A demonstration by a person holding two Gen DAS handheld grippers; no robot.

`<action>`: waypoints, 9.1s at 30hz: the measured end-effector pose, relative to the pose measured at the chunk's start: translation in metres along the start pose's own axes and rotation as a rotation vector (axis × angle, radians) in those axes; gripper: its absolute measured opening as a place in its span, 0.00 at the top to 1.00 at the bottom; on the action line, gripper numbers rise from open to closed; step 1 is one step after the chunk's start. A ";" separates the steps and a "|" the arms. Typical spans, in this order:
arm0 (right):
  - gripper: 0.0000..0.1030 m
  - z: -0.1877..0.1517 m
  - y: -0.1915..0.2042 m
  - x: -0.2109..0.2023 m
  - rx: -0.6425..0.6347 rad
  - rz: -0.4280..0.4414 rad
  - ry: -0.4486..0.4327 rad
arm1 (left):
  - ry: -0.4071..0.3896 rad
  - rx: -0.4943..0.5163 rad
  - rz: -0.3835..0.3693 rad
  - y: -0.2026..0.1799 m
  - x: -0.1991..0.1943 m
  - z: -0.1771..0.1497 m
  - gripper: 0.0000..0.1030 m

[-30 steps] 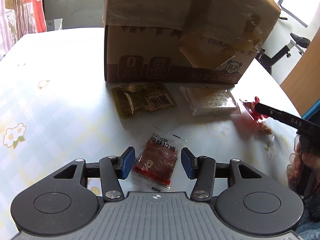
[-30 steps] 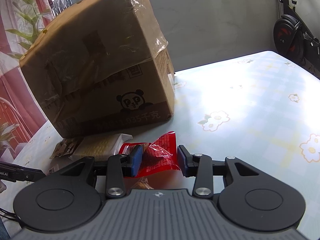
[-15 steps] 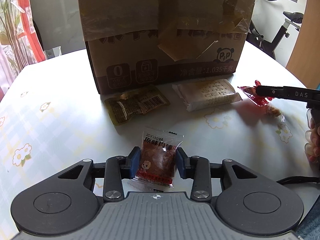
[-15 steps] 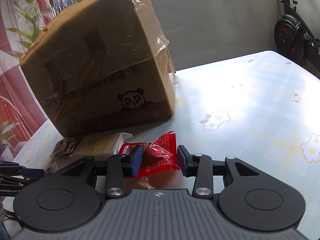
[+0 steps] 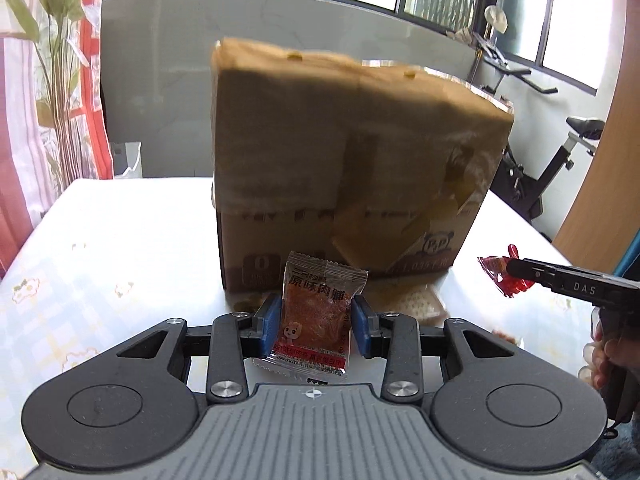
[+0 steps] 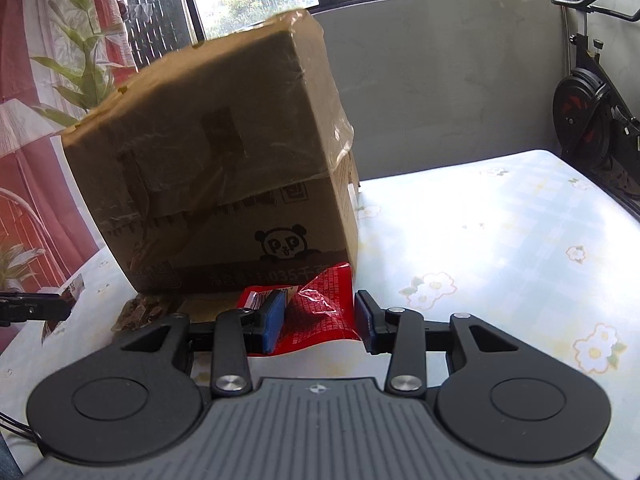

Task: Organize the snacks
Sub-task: 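Lift the red wrapper and red jerky packet with both tools over the box, then open both tools over the box to drop the two packets, then grasp the small orange-filled packet with the right tool while the left tool grasps the gold foil packet, then carry both packets over the box and open both tools to release them, then close both tools on the white cracker packet beside the box, then lift the cracker packet over the box and open both tools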

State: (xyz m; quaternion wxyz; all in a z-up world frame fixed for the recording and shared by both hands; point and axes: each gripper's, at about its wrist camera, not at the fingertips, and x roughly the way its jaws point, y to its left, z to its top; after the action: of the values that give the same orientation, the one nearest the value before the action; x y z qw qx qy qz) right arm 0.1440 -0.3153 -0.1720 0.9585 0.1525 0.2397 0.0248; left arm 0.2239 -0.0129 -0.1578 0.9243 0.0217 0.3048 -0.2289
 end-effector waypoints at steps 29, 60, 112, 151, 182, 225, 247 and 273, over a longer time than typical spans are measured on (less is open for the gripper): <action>0.44 0.172 0.064 0.074 -0.222 -0.031 -0.120 | -0.132 0.016 0.076 -0.015 0.074 0.177 0.41; 0.52 -0.026 0.004 0.015 -0.332 0.076 0.312 | -0.041 -0.200 0.148 0.030 -0.002 0.022 0.41; 0.81 -0.026 0.004 0.048 -0.170 0.040 0.176 | 0.221 -0.138 0.042 0.031 0.091 -0.013 0.46; 0.81 -0.026 0.003 0.049 -0.146 0.046 0.176 | 0.168 -0.096 0.200 -0.010 0.059 -0.031 0.55; 0.81 0.147 0.061 0.009 -0.249 0.158 -0.215 | -0.304 0.123 0.142 -0.048 0.002 0.166 0.51; 0.44 0.019 0.068 0.038 -0.322 0.133 0.030 | 0.078 -0.141 -0.119 -0.002 0.054 0.015 0.41; 0.43 -0.024 0.070 0.090 -0.394 0.138 0.217 | 0.220 -0.168 -0.134 -0.026 0.142 -0.030 0.58; 0.48 0.034 0.104 0.019 -0.425 0.149 0.022 | 0.034 -0.107 -0.126 -0.054 0.053 0.046 0.60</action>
State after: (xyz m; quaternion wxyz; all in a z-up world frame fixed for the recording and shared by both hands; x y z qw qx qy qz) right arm 0.1790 -0.2239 -0.1202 0.9618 -0.0361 0.2278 0.1472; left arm 0.2638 -0.0917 -0.1452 0.9025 -0.0433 0.3329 -0.2697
